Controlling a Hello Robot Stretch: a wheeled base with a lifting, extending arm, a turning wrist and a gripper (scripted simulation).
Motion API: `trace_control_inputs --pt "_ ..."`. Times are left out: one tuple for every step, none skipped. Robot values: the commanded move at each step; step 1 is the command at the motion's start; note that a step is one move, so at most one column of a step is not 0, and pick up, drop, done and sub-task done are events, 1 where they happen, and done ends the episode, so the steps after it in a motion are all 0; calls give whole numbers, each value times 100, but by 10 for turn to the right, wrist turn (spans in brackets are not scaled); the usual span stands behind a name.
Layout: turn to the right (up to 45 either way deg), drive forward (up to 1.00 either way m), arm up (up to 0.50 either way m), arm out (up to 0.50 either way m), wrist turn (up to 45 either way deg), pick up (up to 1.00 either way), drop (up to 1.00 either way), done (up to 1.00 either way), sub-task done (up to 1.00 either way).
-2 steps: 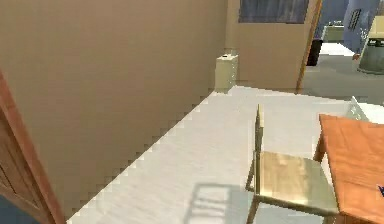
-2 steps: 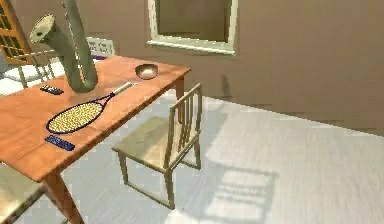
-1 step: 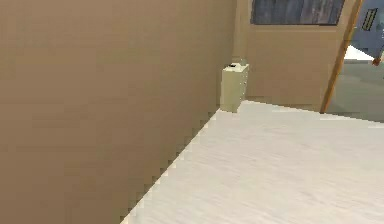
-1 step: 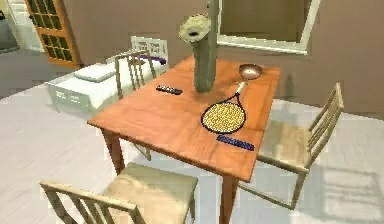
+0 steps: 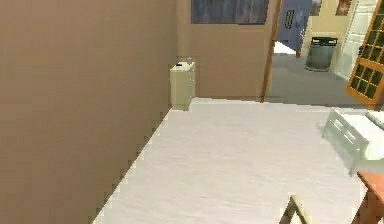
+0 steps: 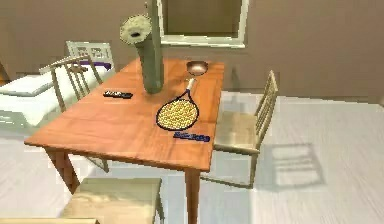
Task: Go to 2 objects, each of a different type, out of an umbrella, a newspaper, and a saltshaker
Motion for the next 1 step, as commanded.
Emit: trace_control_inputs --pt "0 80 0 0 0 0 0 0 0"
